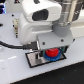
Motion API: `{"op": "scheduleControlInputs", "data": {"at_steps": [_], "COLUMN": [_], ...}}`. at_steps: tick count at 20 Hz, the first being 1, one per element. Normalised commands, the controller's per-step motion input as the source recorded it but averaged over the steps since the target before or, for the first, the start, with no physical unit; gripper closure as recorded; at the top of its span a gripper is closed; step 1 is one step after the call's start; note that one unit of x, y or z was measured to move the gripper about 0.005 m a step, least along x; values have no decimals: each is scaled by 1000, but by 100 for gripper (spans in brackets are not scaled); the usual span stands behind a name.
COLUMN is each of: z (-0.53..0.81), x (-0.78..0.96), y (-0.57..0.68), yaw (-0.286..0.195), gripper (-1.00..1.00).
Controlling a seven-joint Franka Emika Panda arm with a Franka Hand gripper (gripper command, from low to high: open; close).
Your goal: Insert the blue gear onto the right peg, followed by the red gear
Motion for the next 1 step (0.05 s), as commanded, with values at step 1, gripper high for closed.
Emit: {"op": "scheduleControlInputs", "data": {"at_steps": [1], "z": [443], "x": [15], "y": [94], "yaw": [0], "gripper": [-100]}}
